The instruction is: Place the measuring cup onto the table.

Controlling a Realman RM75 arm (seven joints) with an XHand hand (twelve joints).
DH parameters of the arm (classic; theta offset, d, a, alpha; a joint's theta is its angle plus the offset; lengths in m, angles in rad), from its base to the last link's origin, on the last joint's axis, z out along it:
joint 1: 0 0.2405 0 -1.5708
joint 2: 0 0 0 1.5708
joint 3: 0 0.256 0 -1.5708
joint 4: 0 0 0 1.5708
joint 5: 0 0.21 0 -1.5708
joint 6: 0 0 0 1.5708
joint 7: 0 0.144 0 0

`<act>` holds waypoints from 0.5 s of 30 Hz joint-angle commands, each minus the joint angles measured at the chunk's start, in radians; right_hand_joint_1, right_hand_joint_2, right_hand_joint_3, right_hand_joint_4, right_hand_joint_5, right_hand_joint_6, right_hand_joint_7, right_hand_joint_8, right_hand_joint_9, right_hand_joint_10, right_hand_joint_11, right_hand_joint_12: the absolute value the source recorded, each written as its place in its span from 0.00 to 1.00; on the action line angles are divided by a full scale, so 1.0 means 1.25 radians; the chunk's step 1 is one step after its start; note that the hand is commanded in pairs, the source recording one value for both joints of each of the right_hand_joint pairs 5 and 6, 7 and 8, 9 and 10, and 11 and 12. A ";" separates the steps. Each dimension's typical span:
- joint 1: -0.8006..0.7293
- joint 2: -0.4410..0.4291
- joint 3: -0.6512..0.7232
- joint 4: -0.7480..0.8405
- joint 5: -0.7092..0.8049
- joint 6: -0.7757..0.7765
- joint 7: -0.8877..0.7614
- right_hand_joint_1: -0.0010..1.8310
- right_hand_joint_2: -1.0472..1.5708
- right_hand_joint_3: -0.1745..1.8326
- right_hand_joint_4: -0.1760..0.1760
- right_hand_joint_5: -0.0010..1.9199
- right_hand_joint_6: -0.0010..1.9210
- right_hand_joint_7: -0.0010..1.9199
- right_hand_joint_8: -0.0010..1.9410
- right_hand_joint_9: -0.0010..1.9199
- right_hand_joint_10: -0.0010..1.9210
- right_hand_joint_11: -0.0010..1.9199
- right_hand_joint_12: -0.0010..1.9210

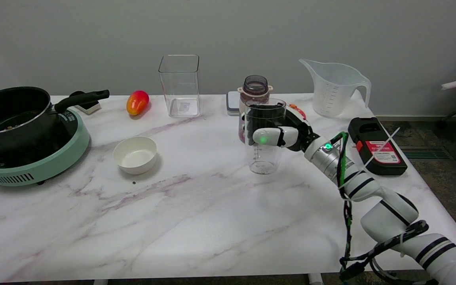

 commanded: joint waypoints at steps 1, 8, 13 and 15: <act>0.133 -0.068 -0.132 -0.375 0.373 0.429 -0.365 0.67 1.00 0.21 0.50 1.00 1.00 0.95 0.94 0.90 0.90 0.83 0.83; 0.152 -0.076 -0.218 -0.445 0.497 0.550 -0.755 0.66 1.00 0.21 0.50 1.00 1.00 0.95 0.94 0.91 0.91 0.84 0.84; 0.120 -0.096 -0.247 -0.457 0.548 0.631 -0.963 0.66 1.00 0.21 0.50 1.00 1.00 0.95 0.94 0.91 0.91 0.85 0.85; 0.105 -0.103 -0.247 -0.457 0.555 0.654 -1.027 0.66 1.00 0.21 0.50 1.00 1.00 0.95 0.94 0.91 0.91 0.85 0.85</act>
